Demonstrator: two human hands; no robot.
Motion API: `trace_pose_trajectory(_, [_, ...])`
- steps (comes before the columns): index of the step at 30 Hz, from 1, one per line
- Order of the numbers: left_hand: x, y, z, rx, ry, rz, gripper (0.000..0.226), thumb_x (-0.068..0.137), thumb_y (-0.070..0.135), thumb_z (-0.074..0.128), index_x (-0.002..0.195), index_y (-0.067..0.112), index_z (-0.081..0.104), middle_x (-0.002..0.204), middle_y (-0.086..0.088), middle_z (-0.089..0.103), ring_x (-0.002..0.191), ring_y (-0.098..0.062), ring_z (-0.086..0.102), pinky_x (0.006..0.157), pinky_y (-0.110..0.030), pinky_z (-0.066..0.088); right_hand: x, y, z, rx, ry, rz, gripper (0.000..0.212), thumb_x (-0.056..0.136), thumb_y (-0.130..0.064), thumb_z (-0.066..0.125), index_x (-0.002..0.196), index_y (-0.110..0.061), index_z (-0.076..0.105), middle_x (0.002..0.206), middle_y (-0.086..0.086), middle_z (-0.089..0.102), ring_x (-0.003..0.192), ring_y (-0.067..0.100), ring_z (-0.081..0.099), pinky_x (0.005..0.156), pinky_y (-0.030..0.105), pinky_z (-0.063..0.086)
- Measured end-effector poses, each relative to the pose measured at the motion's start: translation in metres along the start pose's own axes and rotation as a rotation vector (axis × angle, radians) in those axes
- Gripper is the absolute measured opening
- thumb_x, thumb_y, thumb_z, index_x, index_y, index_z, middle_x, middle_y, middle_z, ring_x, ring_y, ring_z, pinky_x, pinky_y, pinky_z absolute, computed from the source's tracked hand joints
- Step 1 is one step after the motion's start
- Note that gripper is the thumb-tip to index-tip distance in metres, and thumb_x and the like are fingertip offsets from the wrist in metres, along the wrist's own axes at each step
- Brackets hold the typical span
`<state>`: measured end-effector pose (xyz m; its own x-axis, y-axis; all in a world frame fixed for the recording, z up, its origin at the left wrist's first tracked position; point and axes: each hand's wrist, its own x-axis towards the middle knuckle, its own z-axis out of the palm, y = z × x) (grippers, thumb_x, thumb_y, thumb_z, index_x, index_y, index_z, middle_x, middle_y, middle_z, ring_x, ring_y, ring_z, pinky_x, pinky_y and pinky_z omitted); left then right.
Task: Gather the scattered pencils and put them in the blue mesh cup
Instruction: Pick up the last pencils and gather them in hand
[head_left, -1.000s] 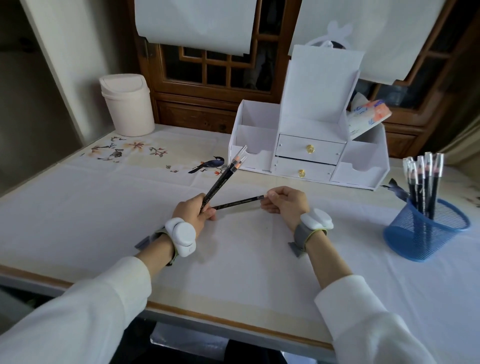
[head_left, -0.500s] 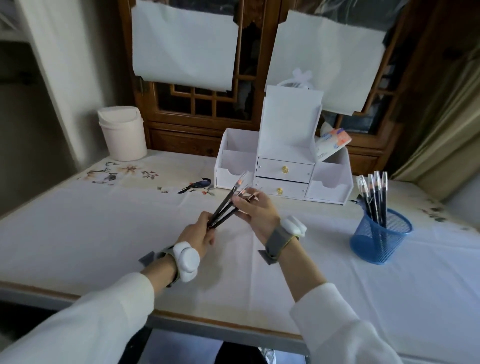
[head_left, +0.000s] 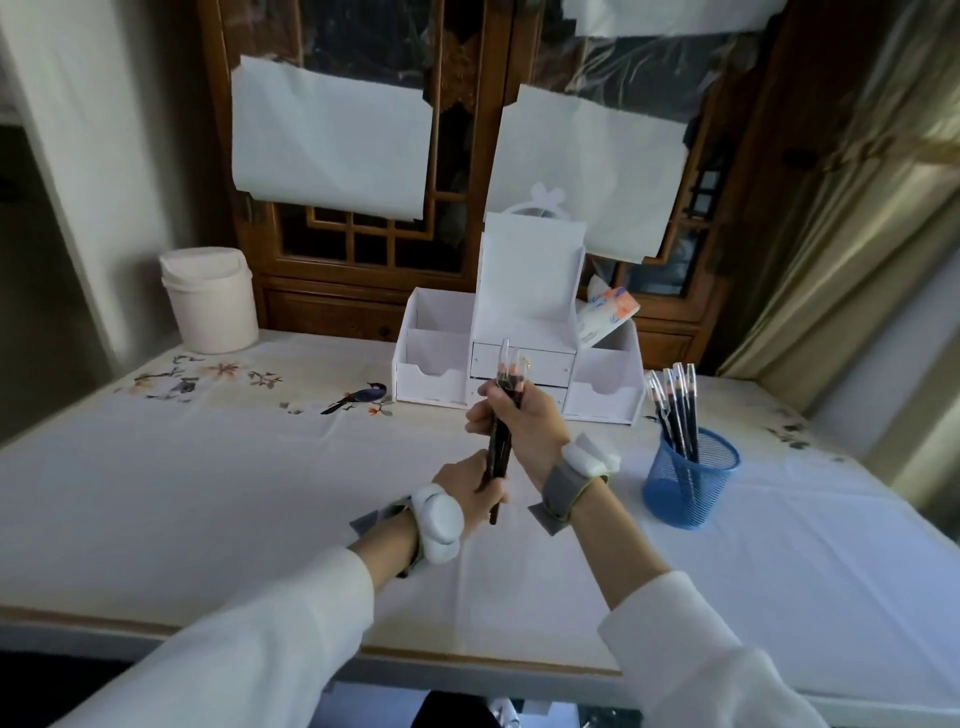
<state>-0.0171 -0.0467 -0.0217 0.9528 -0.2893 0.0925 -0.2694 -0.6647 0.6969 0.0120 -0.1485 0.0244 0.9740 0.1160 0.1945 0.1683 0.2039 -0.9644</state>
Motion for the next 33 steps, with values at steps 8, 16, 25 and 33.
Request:
trace_pose_trajectory(8, [0.008, -0.006, 0.029, 0.095, -0.134, -0.04, 0.034, 0.082, 0.036, 0.053, 0.1, 0.008, 0.061, 0.107, -0.006, 0.07, 0.099, -0.025, 0.064, 0.084, -0.027, 0.046, -0.021, 0.018, -0.029, -0.092, 0.001, 0.073, 0.02, 0.097, -0.01, 0.042, 0.084, -0.008, 0.056, 0.066, 0.006, 0.065, 0.053, 0.014, 0.064, 0.057, 0.022, 0.054])
trace_pose_trajectory(16, [0.015, 0.006, 0.041, 0.08, -0.182, 0.002, 0.008, 0.089, 0.013, 0.051, 0.091, 0.015, 0.059, 0.101, -0.007, 0.073, 0.089, -0.02, 0.066, 0.069, -0.013, 0.046, -0.028, 0.013, -0.045, -0.17, -0.003, 0.101, 0.021, 0.097, -0.005, 0.039, 0.084, -0.009, 0.054, 0.069, 0.008, 0.063, 0.051, 0.016, 0.058, 0.059, 0.029, 0.052])
trace_pose_trajectory(25, [0.044, 0.068, 0.06, -0.045, -0.061, 0.037, 0.025, 0.089, 0.029, 0.056, 0.107, 0.013, 0.06, 0.102, -0.006, 0.071, 0.094, -0.022, 0.065, 0.078, -0.023, 0.045, -0.013, -0.052, -0.102, -0.193, 0.173, -0.04, 0.019, 0.098, -0.005, 0.037, 0.086, -0.008, 0.052, 0.068, 0.01, 0.06, 0.047, 0.015, 0.056, 0.053, 0.025, 0.05])
trace_pose_trajectory(33, [0.068, 0.111, 0.081, -0.022, -0.108, 0.207, 0.041, 0.088, 0.015, 0.05, 0.127, 0.022, 0.057, 0.14, -0.001, 0.051, 0.123, -0.018, 0.051, 0.09, -0.009, 0.032, 0.011, -0.092, -0.18, -0.344, 0.475, -0.229, 0.02, 0.097, -0.012, 0.042, 0.081, -0.014, 0.054, 0.056, -0.001, 0.063, 0.04, 0.007, 0.052, 0.044, 0.02, 0.044])
